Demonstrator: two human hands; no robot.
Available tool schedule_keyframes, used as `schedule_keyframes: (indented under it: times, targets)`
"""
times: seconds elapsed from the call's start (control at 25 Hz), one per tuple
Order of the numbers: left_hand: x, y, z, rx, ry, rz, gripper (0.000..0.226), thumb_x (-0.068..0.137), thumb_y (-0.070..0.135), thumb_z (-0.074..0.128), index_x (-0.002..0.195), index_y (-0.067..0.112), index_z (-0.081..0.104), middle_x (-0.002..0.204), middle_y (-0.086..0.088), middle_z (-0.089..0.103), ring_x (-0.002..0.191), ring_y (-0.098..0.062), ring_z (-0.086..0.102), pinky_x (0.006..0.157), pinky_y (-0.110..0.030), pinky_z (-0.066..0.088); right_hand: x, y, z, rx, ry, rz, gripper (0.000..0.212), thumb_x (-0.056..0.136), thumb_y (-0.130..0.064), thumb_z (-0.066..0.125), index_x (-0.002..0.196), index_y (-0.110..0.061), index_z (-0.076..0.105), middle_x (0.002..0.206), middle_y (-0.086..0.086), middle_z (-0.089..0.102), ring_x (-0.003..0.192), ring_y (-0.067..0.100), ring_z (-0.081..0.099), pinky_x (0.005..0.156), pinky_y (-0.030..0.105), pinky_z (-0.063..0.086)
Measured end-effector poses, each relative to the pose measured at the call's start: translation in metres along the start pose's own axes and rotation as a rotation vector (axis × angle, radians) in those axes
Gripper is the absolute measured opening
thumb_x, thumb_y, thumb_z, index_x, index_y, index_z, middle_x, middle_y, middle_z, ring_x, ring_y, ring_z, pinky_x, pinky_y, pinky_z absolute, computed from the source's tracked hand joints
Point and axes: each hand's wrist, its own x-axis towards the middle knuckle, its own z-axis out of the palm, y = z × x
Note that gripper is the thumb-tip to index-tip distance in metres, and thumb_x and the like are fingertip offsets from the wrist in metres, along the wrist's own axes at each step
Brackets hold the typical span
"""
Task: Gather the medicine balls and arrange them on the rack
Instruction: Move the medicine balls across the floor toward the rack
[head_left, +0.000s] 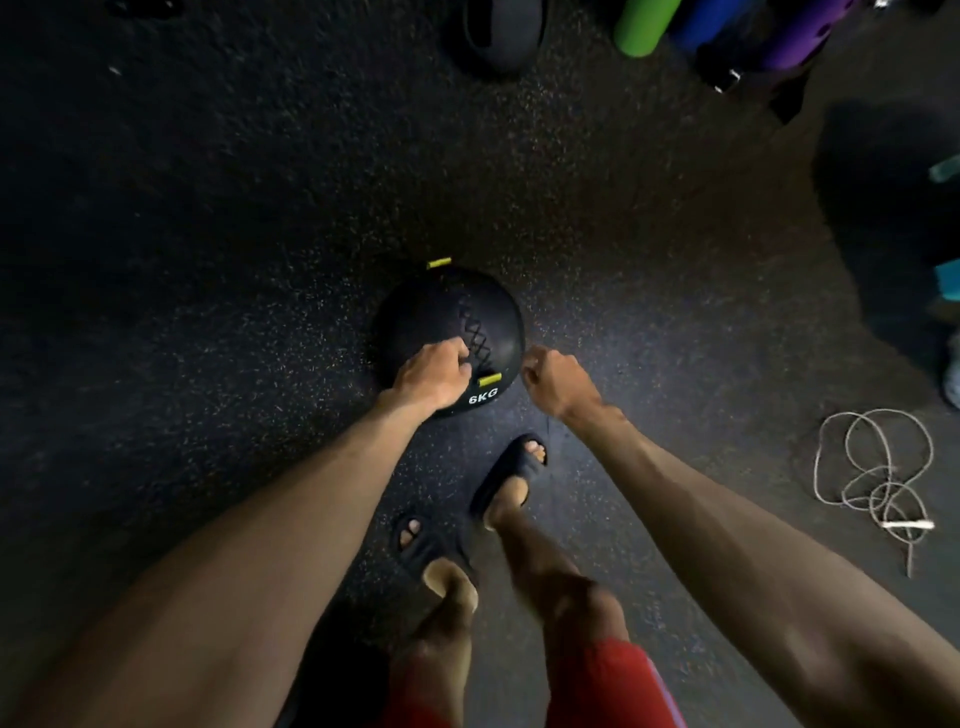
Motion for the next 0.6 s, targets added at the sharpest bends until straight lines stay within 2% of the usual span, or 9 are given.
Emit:
schedule_keyframes:
  times: [0.12,0.24,0.32,0.4,0.52,0.6]
  targets:
    - [0.047,-0.047,0.052,-0.02,0.02,0.017,0.037,0.098,0.027,0.055,0.134,0.023,0.052,0.133,-0.011,0.057,0.123,-0.031,0.055,0.098,-0.041,0.045,0.045,0.024,0.067,-0.009,0.007,0.031,0.028,0.096,-0.018,0.049,0.122,-0.011,0.056,0.105,0.026,0.069,0.099,0.047,0.064,0.075,0.045,0.05]
    - [0.091,-0.087,0.089,-0.021,0.116,0.006,0.05,0.097,0.025,0.057,0.145,0.028,0.041,0.142,-0.011,0.044,0.131,-0.032,0.044,0.101,-0.045,0.042,0.09,0.035,0.125,0.02,-0.003,0.033,0.04,0.096,-0.02,0.054,0.135,-0.015,0.048,0.121,0.024,0.06,0.113,0.045,0.057,0.089,0.044,0.049]
    - [0.123,-0.114,0.111,0.035,0.139,-0.005,0.064,0.096,0.025,0.059,0.152,0.034,0.03,0.155,-0.011,0.03,0.14,-0.033,0.033,0.107,-0.049,0.037,0.123,0.039,0.163,0.035,-0.035,0.034,0.058,0.096,-0.024,0.058,0.149,-0.021,0.035,0.14,0.021,0.046,0.129,0.044,0.045,0.105,0.047,0.044]
    - [0.15,-0.137,0.134,0.074,0.1,-0.038,0.077,0.095,0.027,0.061,0.156,0.041,0.015,0.165,-0.012,0.009,0.15,-0.034,0.014,0.116,-0.054,0.027,0.151,0.043,0.198,0.043,-0.04,0.047,0.075,0.097,-0.028,0.06,0.158,-0.027,0.017,0.159,0.019,0.02,0.145,0.043,0.024,0.115,0.053,0.034]
    - [0.176,-0.161,0.166,0.046,0.131,-0.017,0.096,0.093,0.025,0.067,0.155,0.049,-0.002,0.166,-0.009,-0.016,0.153,-0.037,0.001,0.118,-0.06,0.019,0.175,0.048,0.24,0.055,0.125,0.004,0.09,0.096,-0.03,0.062,0.16,-0.032,-0.001,0.164,0.023,-0.011,0.153,0.039,-0.002,0.121,0.053,0.025]
    - [0.189,-0.167,0.175,0.029,0.262,0.052,0.105,0.088,0.025,0.073,0.155,0.048,-0.005,0.165,-0.008,-0.021,0.152,-0.039,0.0,0.117,-0.062,0.02,0.191,0.045,0.25,0.05,0.266,-0.028,0.093,0.096,-0.03,0.064,0.159,-0.033,-0.005,0.163,0.024,-0.013,0.154,0.038,-0.003,0.122,0.052,0.022]
